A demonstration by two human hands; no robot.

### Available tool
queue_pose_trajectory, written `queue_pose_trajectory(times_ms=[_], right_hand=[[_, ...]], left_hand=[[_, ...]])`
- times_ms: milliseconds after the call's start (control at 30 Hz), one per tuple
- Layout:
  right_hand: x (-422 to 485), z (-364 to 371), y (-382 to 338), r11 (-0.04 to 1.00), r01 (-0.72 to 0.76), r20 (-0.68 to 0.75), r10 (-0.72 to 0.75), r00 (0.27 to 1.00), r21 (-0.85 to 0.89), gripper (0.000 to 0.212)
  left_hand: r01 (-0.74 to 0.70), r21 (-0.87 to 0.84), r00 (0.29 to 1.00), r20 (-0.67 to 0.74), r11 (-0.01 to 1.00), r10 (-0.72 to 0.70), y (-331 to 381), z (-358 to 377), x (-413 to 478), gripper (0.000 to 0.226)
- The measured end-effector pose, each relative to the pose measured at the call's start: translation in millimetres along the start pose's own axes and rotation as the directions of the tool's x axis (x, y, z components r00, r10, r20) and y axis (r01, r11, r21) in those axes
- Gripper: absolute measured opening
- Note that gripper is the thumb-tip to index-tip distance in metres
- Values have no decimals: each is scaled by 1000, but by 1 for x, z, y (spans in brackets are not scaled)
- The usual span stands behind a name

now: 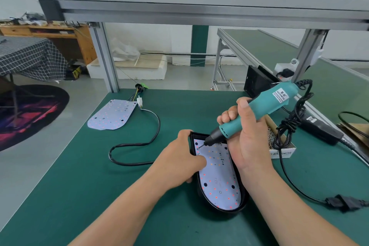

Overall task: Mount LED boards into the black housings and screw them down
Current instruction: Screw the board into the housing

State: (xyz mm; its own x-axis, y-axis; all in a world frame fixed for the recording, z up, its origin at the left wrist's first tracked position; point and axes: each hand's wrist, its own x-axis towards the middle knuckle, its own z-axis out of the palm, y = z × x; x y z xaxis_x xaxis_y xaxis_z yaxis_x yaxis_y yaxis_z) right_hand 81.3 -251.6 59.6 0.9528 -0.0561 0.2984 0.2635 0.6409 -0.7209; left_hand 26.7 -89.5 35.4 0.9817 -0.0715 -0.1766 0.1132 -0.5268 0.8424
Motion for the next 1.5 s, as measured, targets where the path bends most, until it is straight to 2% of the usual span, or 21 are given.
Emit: queue_pose_trajectory(times_ms=[200,300,567,800,900,1000,1067,1200,1267,1400,1500], right_hand=[[0,2,-1,999,3,146,2,989,-37,6],[0,5,0,998,2,207,10,978,-58,14],[6,14,-1,992,-42,252,72,965,-121,18],[8,9,-1,982,-56,399,125,908,-180,18],[7,7,-2,982,-56,410,127,903,-181,17],[5,2,-3,986,-61,393,118,912,-155,40],[3,2,-5,990,-31,387,83,918,-139,45],[4,3,-17,992,68,305,-34,952,-102,38],[7,0,-27,990,81,221,-54,974,-114,38],[13,-24,-46,975,8,-23,-14,1000,-222,43],[19,-50,-61,940,-67,-136,22,990,-333,24]], left_hand=[[6,-11,1000,-14,1000,-6,-1,2,2,56],[5,-19,1000,-14,1000,-5,-1,2,2,54],[23,-37,1000,-15,999,-23,-3,4,4,56],[41,-116,999,-9,992,-43,-7,5,6,57],[41,-130,999,-10,991,-42,-8,4,6,58],[44,-156,999,13,987,-43,-6,3,5,59],[43,-161,999,22,986,-40,-5,1,5,61],[41,-175,999,25,984,-37,-5,1,4,59],[43,-162,999,18,986,-41,-5,1,3,61],[53,-87,998,-11,995,-54,-4,0,2,76],[69,69,997,-41,995,-67,-2,-4,0,84]])
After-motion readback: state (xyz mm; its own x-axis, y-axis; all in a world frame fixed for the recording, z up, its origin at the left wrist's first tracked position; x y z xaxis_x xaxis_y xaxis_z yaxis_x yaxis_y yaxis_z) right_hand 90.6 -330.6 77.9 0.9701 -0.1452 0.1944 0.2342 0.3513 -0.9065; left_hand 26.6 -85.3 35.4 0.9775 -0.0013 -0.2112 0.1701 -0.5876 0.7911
